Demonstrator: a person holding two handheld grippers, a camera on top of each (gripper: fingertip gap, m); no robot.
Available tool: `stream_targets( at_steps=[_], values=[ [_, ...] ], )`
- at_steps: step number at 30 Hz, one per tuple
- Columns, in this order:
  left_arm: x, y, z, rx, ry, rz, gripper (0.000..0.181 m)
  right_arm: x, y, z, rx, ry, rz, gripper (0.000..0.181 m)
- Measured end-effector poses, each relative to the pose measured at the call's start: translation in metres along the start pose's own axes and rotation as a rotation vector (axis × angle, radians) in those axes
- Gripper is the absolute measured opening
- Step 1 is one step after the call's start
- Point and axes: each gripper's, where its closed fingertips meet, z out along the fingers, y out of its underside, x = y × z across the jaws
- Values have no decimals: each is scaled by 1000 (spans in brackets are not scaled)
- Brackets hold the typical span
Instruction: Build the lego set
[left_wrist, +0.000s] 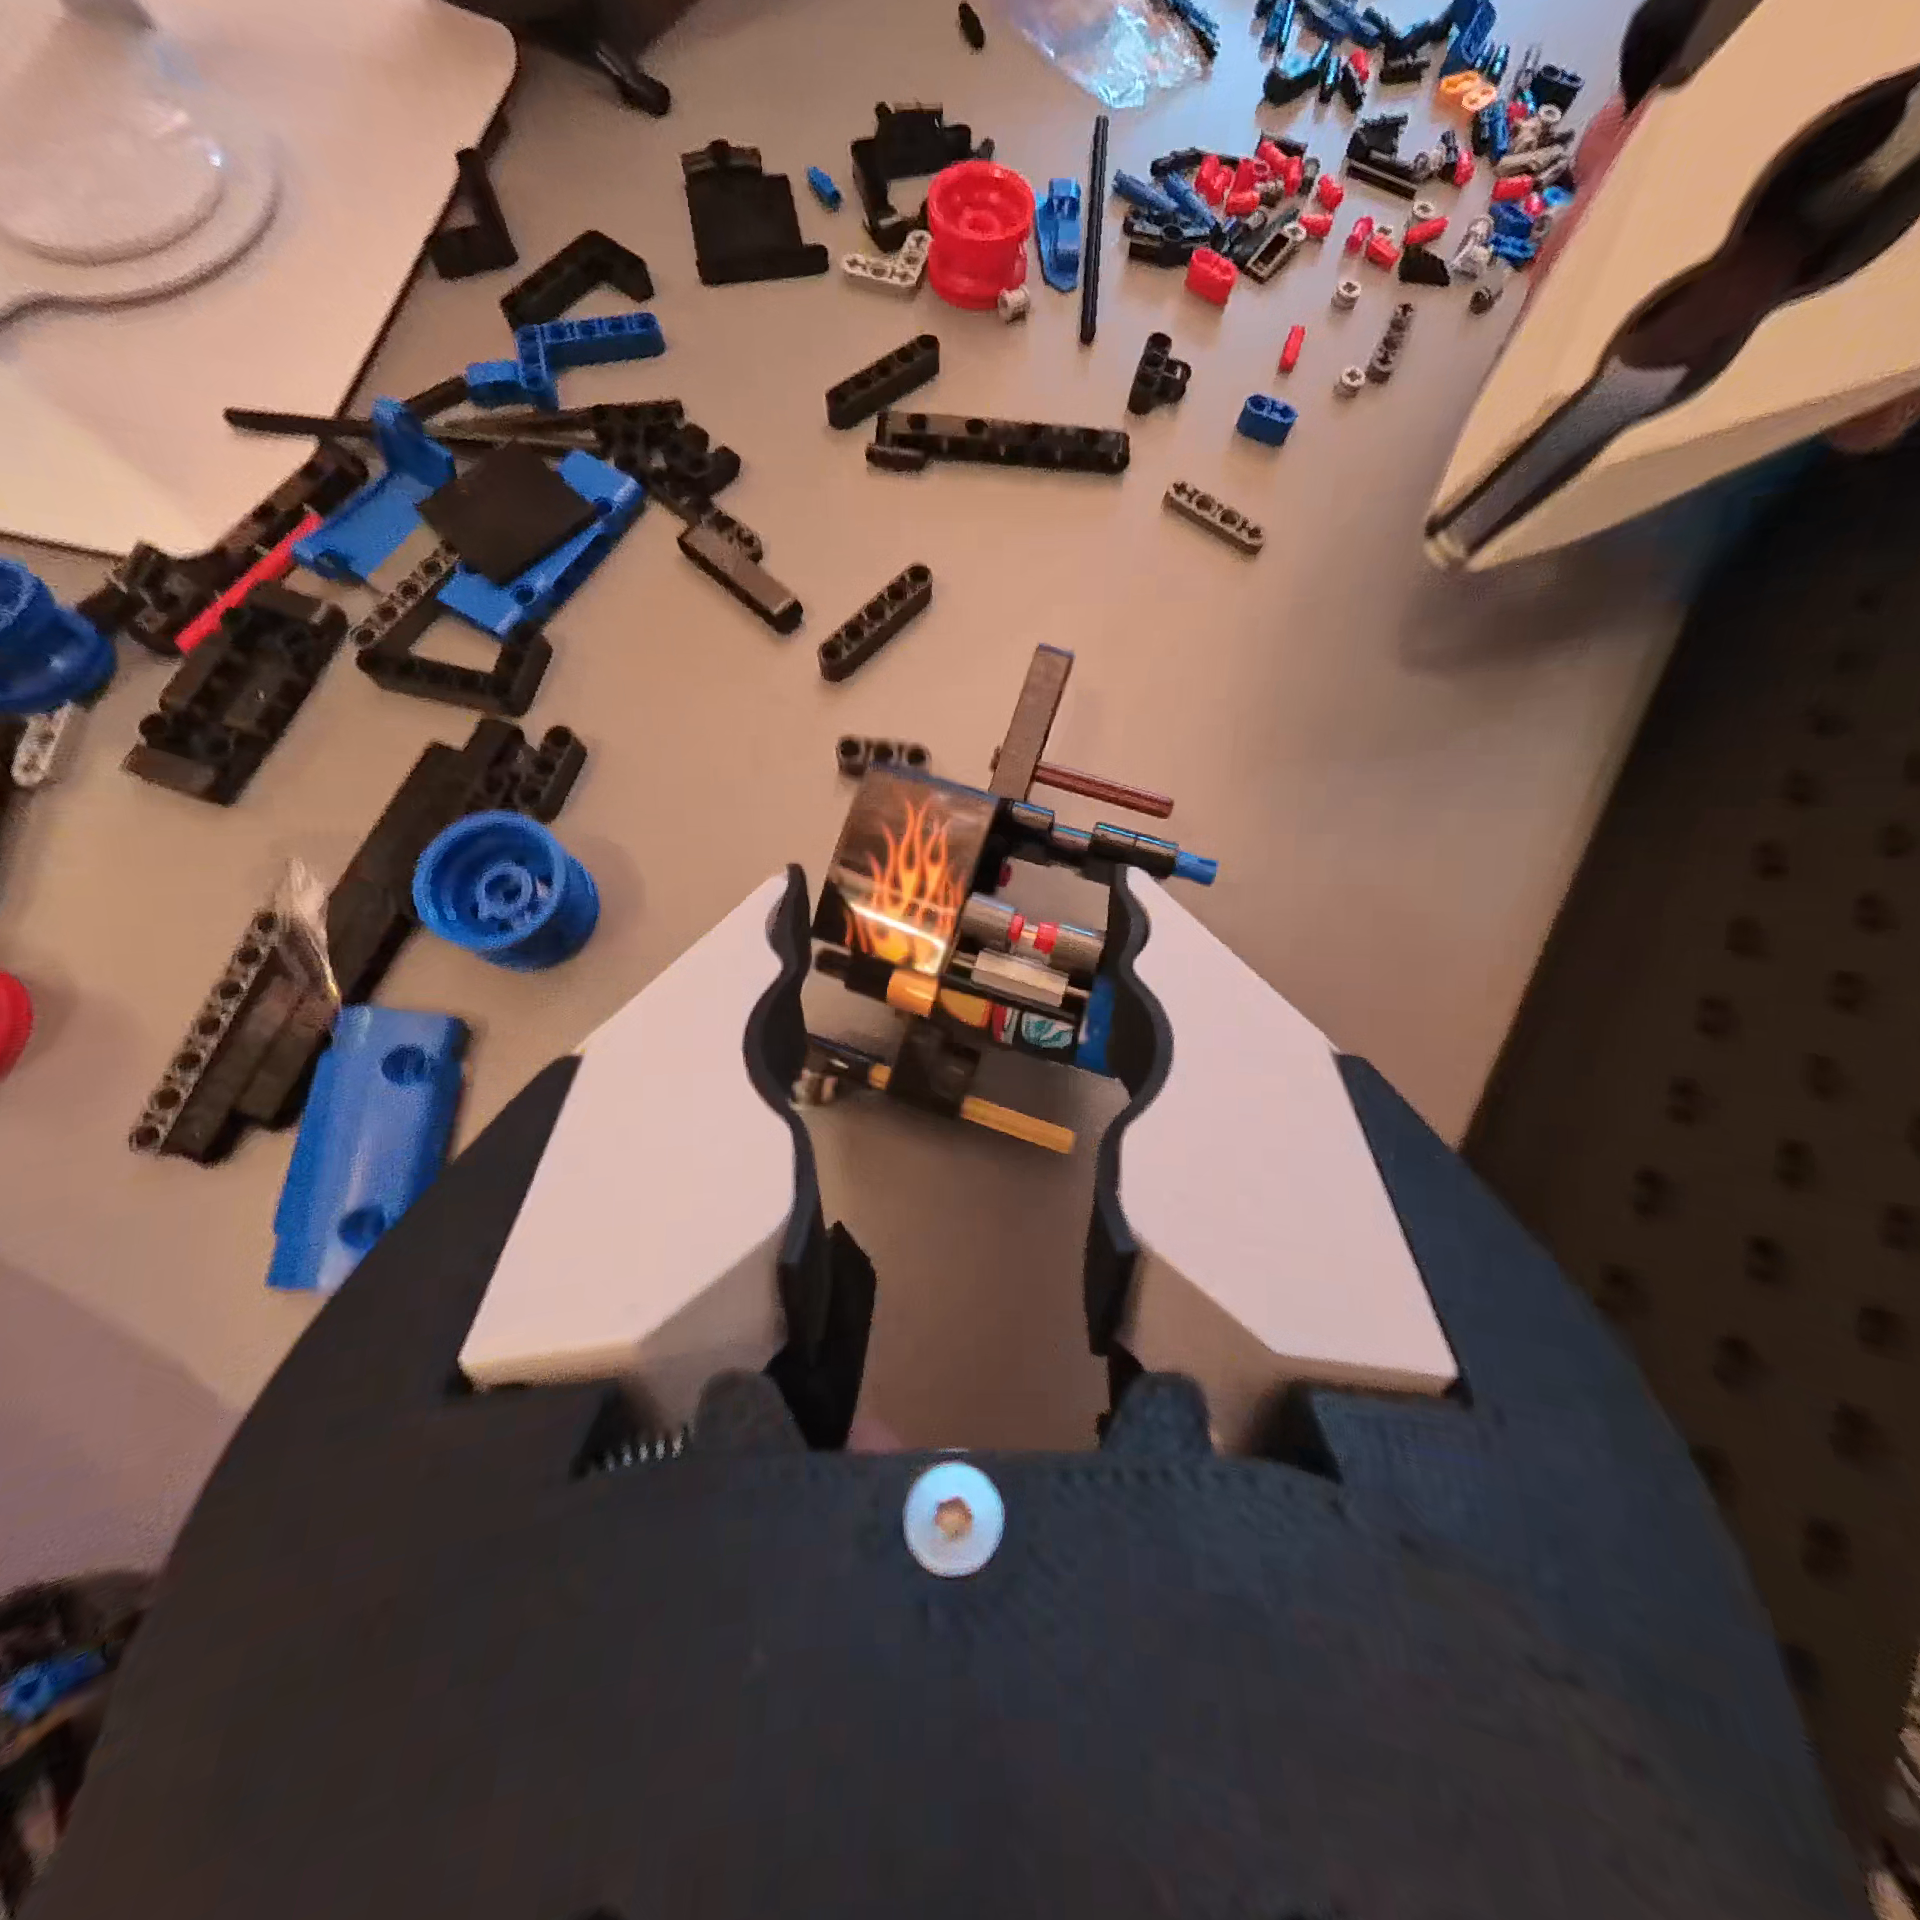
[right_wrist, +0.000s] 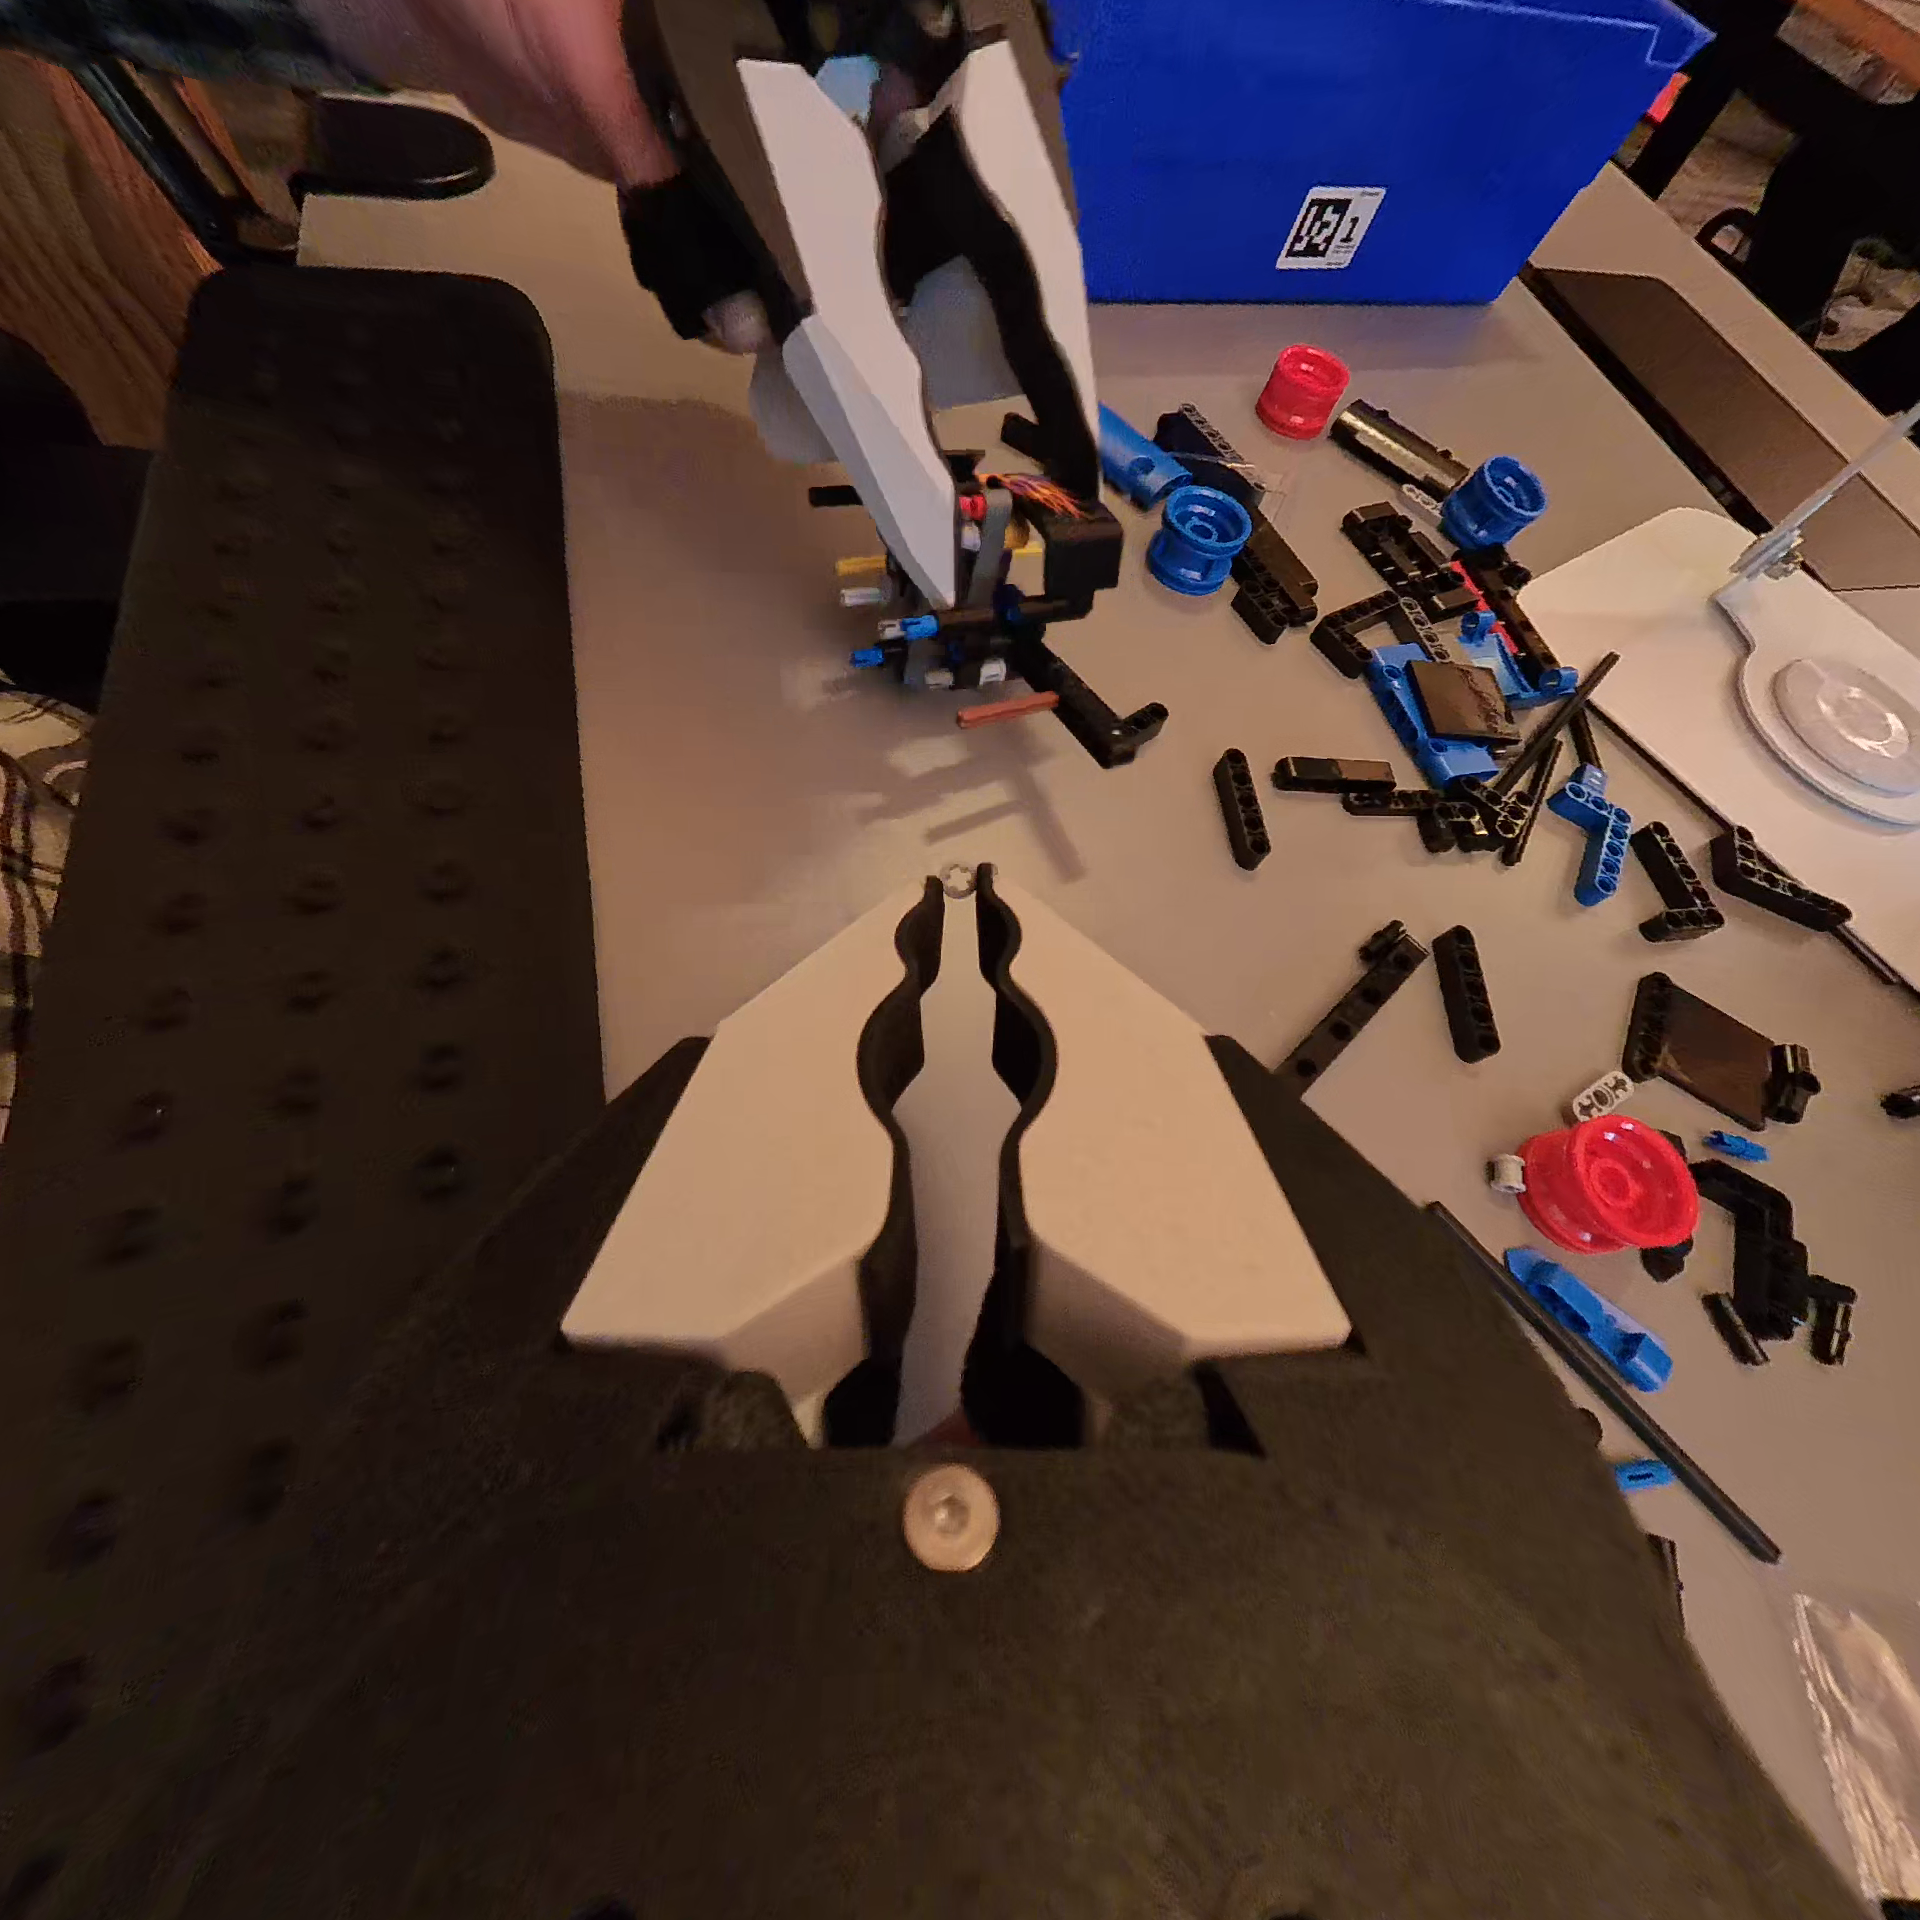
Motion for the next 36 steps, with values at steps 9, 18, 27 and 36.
stream_targets(
  at_steps=[9, 18, 27, 36],
  values=[
    [1, 21, -26, -67, -22, 152, 80, -2, -3, 2, 9, -3, -8, 3],
    [25, -16, -17, -213, -21, 652, 55, -7, -5, 7, 8, -11, -23, 3],
    [19, -1, 5, -409, 146, 619, 16, -10, -4, 4, 25, -19, -19, 3],
    [24, -4, 14, -353, 176, 539, 4, -11, -8, 3, 46, -23, -28, 3]
  ],
)
